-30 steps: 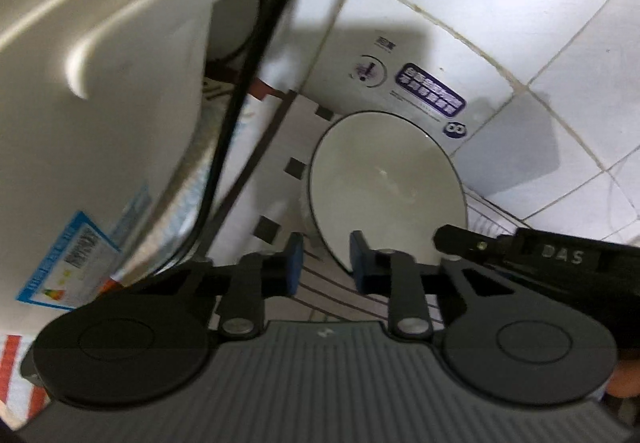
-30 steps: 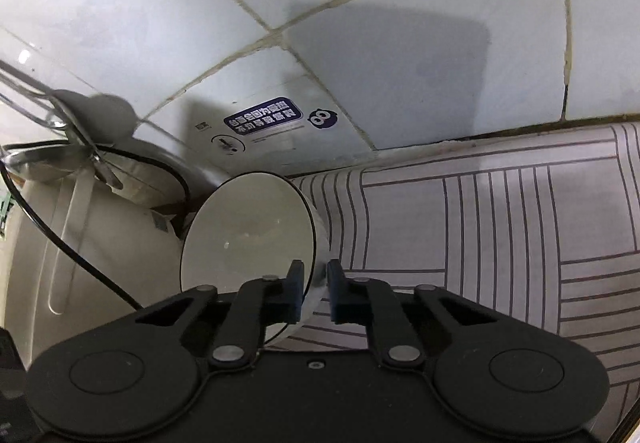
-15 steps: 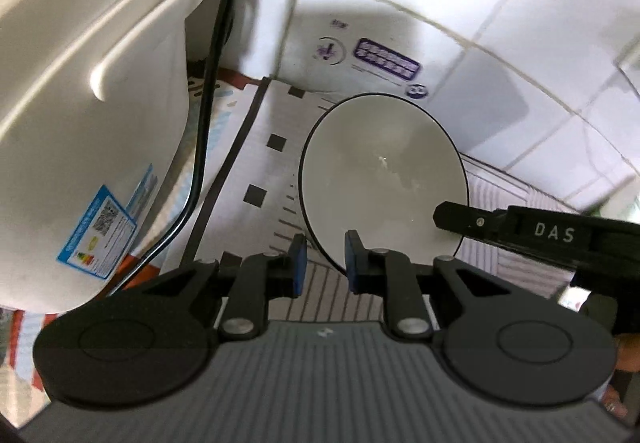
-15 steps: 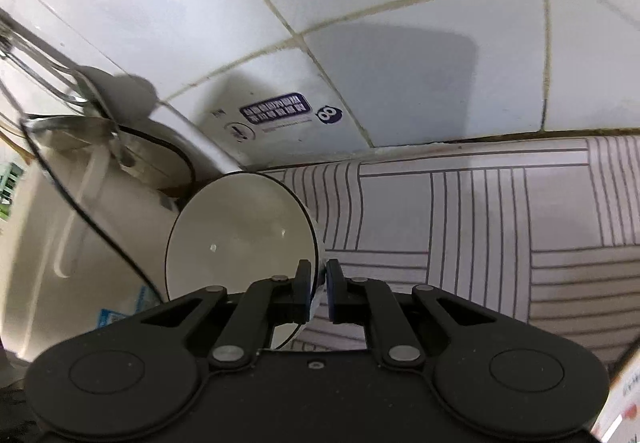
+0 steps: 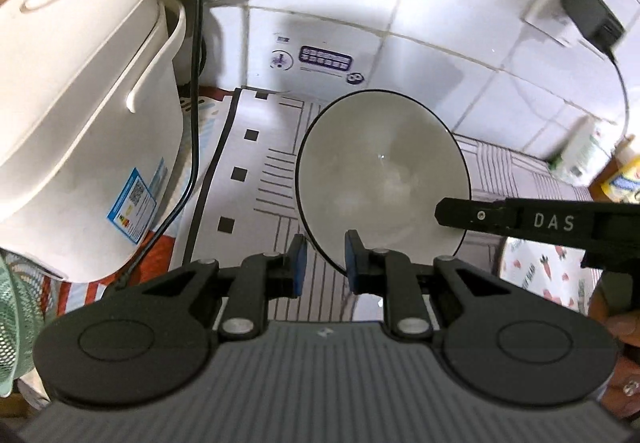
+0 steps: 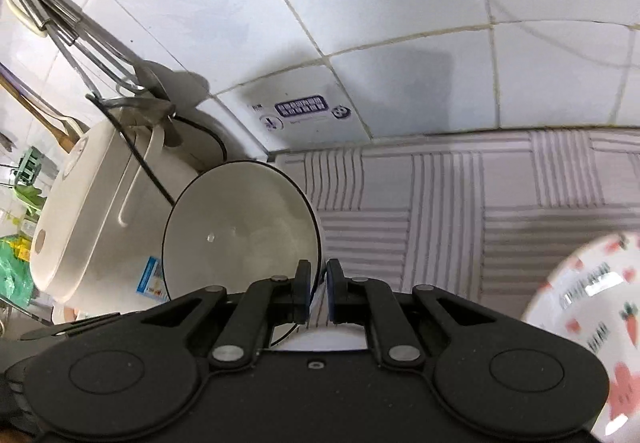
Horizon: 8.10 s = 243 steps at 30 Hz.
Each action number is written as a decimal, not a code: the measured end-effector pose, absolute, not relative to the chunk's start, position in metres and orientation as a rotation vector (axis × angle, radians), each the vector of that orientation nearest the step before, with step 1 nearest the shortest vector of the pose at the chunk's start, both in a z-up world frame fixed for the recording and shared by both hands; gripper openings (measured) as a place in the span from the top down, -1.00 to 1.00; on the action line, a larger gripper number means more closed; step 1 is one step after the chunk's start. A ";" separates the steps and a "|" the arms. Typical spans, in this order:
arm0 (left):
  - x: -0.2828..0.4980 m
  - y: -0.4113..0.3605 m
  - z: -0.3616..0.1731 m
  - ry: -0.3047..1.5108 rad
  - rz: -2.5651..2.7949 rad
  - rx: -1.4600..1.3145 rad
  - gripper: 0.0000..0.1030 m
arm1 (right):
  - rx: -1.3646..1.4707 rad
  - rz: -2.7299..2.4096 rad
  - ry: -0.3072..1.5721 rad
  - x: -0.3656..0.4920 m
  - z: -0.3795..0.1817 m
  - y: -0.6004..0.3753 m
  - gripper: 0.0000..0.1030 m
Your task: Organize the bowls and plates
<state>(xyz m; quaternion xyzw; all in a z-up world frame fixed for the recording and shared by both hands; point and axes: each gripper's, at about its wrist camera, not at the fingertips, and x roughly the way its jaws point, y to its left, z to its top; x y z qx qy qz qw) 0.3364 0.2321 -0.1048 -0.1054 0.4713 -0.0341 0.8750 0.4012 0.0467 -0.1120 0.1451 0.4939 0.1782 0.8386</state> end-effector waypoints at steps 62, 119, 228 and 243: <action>0.284 0.172 -0.135 1.073 -0.177 0.030 0.60 | 0.054 0.379 0.780 0.279 -0.143 0.018 0.64; 0.192 0.193 -0.102 0.866 -0.225 -0.073 -0.13 | -0.237 0.459 0.759 0.180 -0.101 0.040 -0.53; 0.231 0.141 -0.061 0.775 -0.339 -0.135 0.09 | -0.241 0.485 0.460 0.221 -0.108 0.006 -0.85; 0.217 0.069 -0.037 0.799 -0.425 -0.097 0.09 | -0.271 0.405 0.453 0.192 -0.078 -0.057 -0.85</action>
